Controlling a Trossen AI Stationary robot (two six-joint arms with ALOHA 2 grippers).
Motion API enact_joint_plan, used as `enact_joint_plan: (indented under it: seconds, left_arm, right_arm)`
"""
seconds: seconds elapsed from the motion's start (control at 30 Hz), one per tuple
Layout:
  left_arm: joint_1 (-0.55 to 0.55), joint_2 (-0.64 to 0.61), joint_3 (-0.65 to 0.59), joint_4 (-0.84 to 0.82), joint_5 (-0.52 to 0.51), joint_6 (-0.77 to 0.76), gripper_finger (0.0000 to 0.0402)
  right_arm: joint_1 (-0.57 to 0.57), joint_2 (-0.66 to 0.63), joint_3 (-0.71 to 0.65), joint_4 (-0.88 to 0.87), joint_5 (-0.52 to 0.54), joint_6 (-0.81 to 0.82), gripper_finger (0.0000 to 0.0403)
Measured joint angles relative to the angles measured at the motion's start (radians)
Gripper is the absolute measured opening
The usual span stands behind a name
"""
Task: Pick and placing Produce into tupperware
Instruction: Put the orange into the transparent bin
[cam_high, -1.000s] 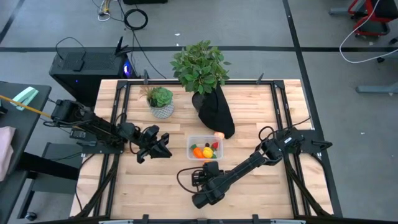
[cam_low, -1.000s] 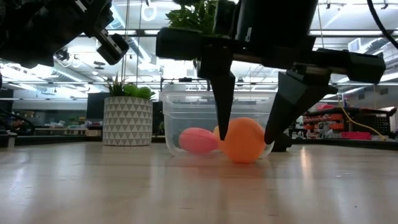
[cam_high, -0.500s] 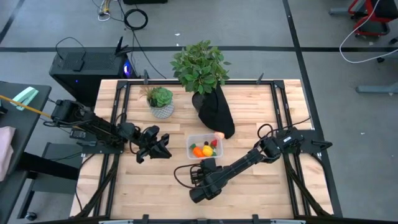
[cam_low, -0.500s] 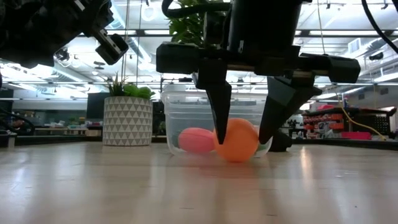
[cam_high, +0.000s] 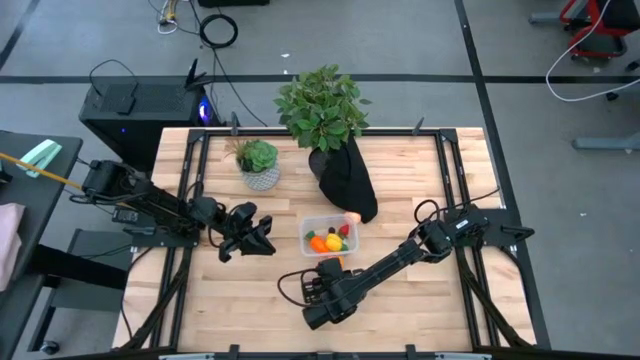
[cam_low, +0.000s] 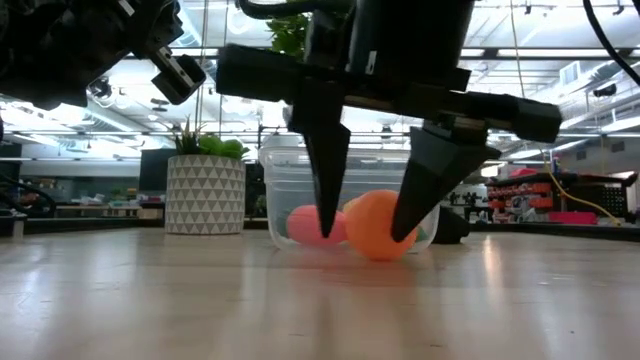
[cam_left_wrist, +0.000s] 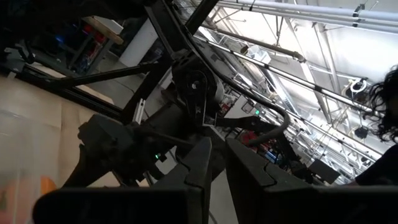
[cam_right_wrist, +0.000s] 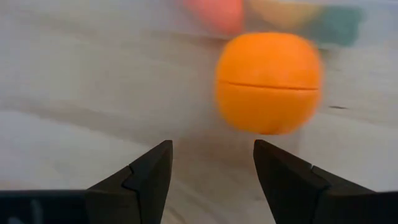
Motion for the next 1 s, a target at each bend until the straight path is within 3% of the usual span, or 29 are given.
enact_joint_plan:
  seconds: [0.33, 0.73, 1.0]
  left_arm:
    - [0.0, 0.0, 0.0, -0.021, 0.025, -0.004, 0.0052]
    - [0.0, 0.0, 0.0, -0.044, 0.033, -0.004, 0.0052]
    - [0.0, 0.0, 0.0, -0.088, 0.077, -0.004, 0.0052]
  right_arm:
    - [-0.002, 0.0, 0.0, 0.06, -0.121, 0.042, 0.0244]
    - [-0.011, 0.0, 0.0, -0.031, -0.137, 0.056, 0.039]
    - [-0.008, 0.0, 0.0, -0.075, -0.033, 0.056, 0.038]
